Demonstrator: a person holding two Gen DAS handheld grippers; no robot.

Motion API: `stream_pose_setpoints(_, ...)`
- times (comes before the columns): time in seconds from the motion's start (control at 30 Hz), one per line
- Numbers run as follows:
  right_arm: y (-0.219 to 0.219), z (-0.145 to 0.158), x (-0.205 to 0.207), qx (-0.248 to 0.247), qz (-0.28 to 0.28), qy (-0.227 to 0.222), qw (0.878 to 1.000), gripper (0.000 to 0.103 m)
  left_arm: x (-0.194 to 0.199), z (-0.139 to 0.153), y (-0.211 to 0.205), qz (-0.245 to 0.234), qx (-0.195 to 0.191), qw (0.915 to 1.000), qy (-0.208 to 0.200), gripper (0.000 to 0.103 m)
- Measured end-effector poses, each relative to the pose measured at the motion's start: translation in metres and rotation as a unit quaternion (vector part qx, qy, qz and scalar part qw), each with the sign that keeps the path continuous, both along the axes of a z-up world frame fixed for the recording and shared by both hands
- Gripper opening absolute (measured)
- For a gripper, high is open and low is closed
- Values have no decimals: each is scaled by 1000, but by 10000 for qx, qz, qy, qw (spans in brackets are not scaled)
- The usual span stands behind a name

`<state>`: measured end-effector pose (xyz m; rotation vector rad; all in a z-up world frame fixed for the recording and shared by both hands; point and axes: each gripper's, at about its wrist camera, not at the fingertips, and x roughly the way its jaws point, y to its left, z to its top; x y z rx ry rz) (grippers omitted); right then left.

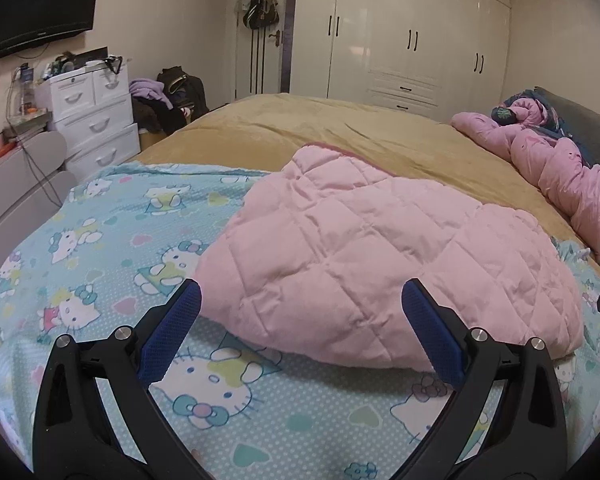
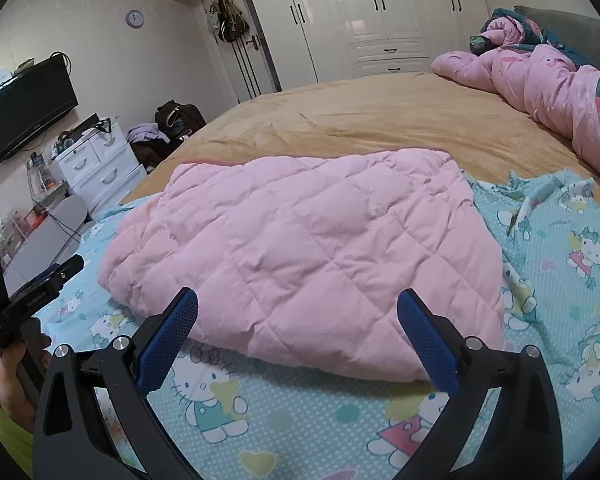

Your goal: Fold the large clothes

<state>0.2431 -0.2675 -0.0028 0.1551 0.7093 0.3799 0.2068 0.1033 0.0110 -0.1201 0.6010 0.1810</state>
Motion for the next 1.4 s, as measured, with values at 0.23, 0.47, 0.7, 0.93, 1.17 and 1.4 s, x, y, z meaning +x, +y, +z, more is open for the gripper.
stream_pose_setpoints(0.23, -11, -11, -12, 6, -64, 168, 9998, 99, -5, -16, 9, 126, -52, 9995, 280, 94)
stream_pose_setpoints(0.47, -35, -34, -20, -23, -286, 508, 9983, 99, -4, -31, 14, 228, -73, 9985, 488, 94)
stream_pose_setpoints(0.7, -60, -68, -23, 27, -485, 983, 9940, 99, 0, -47, 27, 260, -427, 9964, 680, 94)
stream_pose_setpoints(0.93, -91, -110, -15, 716, -885, 1646, 9798, 99, 7, -66, 42, 285, -1113, 9899, 833, 94)
stream_pose_setpoints(1.17, -117, -129, 9, 1911, -1258, 1900, 9548, 99, 17, -82, 68, 403, -2168, 9729, 703, 94)
stream_pose_setpoints(1.4, -129, -142, 39, 2815, -1450, 2060, 9259, 99, 41, -98, 89, 469, -3145, 9461, 613, 94)
